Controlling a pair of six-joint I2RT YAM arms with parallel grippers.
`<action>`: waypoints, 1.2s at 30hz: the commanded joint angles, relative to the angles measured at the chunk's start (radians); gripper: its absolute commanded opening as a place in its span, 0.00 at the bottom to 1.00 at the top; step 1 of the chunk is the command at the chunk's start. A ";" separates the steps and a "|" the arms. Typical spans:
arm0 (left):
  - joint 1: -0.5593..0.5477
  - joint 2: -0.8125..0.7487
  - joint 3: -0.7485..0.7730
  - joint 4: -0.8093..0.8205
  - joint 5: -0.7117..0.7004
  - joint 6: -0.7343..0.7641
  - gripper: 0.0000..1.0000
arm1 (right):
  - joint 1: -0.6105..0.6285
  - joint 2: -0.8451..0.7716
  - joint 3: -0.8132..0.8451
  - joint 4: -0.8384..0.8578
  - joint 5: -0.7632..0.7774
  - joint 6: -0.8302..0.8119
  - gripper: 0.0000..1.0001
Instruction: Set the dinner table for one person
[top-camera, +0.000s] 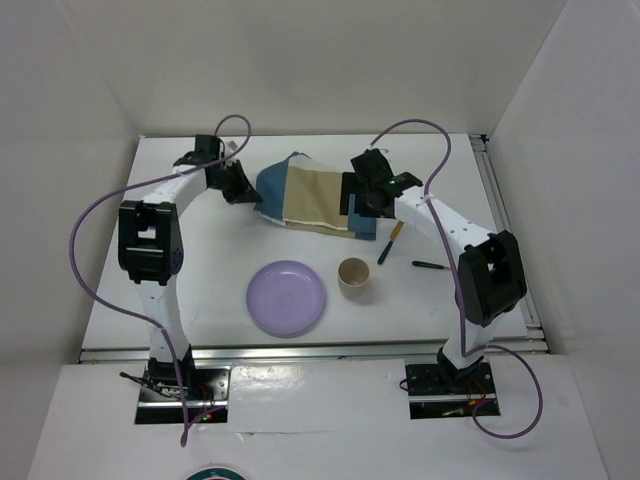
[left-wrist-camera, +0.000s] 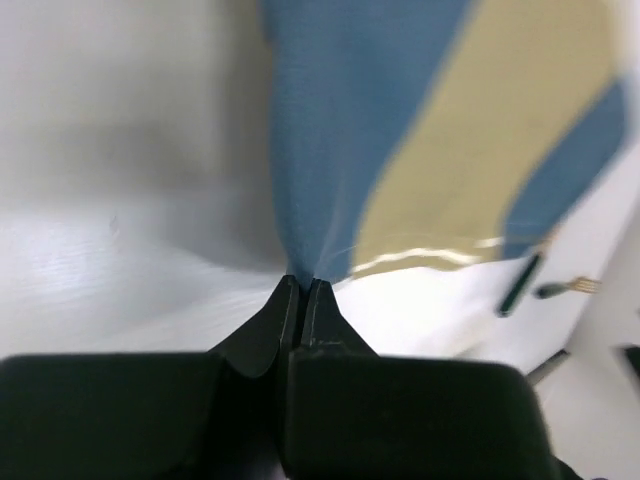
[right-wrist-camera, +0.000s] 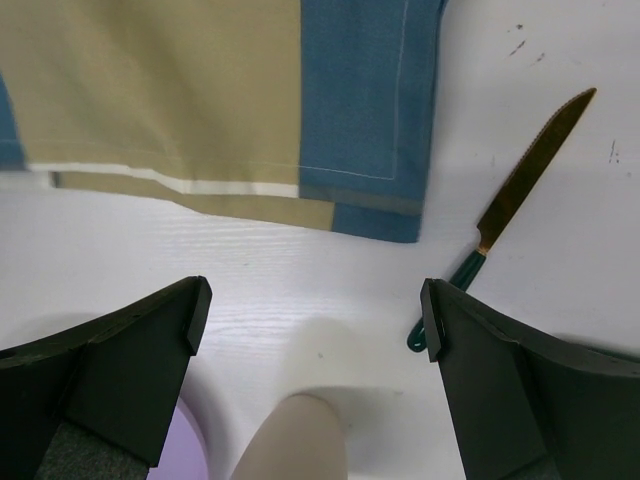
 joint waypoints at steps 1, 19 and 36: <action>0.056 -0.050 0.166 -0.036 0.098 0.028 0.00 | 0.010 -0.050 0.001 -0.025 0.036 -0.002 1.00; -0.299 -0.266 0.203 0.178 0.115 -0.140 0.00 | -0.130 -0.127 -0.050 0.055 -0.145 0.032 1.00; -0.240 -0.291 0.260 -0.126 0.036 0.017 0.82 | -0.314 -0.227 -0.169 0.119 -0.318 0.032 1.00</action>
